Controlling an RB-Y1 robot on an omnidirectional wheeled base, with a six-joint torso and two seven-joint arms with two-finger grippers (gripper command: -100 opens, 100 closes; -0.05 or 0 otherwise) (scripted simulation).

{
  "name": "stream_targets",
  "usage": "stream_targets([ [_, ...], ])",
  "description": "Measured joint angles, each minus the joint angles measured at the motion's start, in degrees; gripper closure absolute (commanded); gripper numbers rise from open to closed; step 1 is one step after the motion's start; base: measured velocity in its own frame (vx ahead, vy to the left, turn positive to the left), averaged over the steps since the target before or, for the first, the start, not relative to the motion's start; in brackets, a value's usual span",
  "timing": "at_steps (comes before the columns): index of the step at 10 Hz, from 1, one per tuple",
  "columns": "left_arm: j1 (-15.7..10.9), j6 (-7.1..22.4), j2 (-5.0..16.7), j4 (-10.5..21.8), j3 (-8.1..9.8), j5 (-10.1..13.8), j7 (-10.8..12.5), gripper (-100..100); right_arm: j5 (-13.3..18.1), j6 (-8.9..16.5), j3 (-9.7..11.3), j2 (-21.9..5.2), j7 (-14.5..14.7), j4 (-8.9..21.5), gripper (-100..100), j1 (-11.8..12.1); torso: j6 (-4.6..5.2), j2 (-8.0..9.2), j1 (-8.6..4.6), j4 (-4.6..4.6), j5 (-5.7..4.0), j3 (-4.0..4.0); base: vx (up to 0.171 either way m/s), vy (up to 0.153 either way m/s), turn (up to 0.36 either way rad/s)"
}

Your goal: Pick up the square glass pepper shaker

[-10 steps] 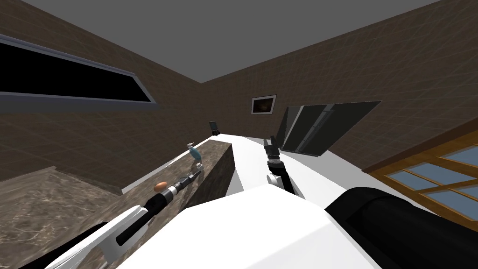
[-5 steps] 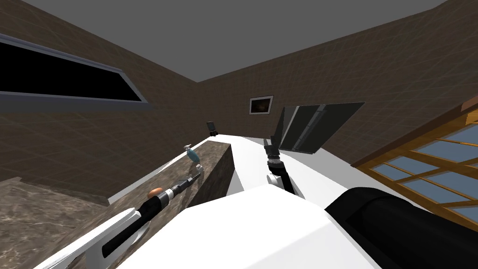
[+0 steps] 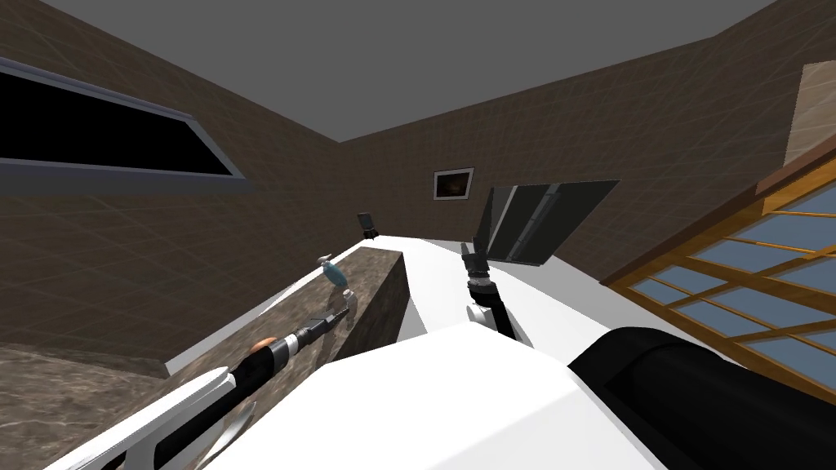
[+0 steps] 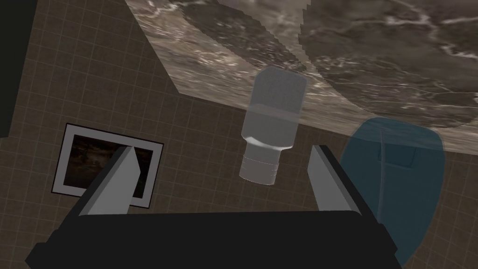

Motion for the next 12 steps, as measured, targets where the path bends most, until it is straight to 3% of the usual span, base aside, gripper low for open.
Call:
stream_targets([
  [1, -0.01, 0.0, -0.01, 0.01, 0.0, 0.0, -0.01, -100, 0.0, 0.0, 0.0, 0.0, 0.0, 0.0, 0, 0.0, 0.0, 0.03, -0.07, 0.01, -0.02, 0.02, 0.029, -0.031, -0.104],
  [2, -0.36, 0.02, -0.92, 0.72, -0.23, -0.18, -0.31, -100, 0.0, 0.0, 0.01, 0.0, 0.0, 0.0, 0, 0.0, 0.03, -0.05, -0.18, -0.01, -0.03, -0.02, 0.019, -0.018, -0.025],
  [3, -0.41, 0.02, -1.03, 0.82, -0.26, -0.2, -0.41, 100, 0.0, 0.0, 0.0, 0.0, 0.0, 0.0, 0, 0.0, 0.0, -0.03, -0.16, -0.01, -0.05, -0.02, 0.0, 0.0, 0.0],
  [7, -0.4, 0.02, -1.01, 0.81, -0.26, -0.2, -0.4, 100, 0.0, 0.0, 0.0, 0.0, 0.0, 0.0, 0, 0.0, 0.0, 0.04, -0.09, 0.01, -0.03, 0.03, 0.0, 0.0, 0.0],
  [9, -0.4, 0.02, -1.01, 0.81, -0.26, -0.2, -0.4, -100, 0.0, 0.0, 0.0, 0.0, 0.0, 0.0, 0, 0.0, 0.0, 0.05, -0.09, 0.01, -0.03, 0.03, 0.014, -0.005, -0.022],
  [12, 1.16, 0.22, 2.44, 0.51, -0.1, -0.04, 0.39, -100, 0.0, 0.0, 0.0, 0.0, 0.0, 0.0, 0, 0.01, 0.01, -0.19, -0.16, -0.04, -0.05, -0.11, 0.058, -0.015, -0.028],
])
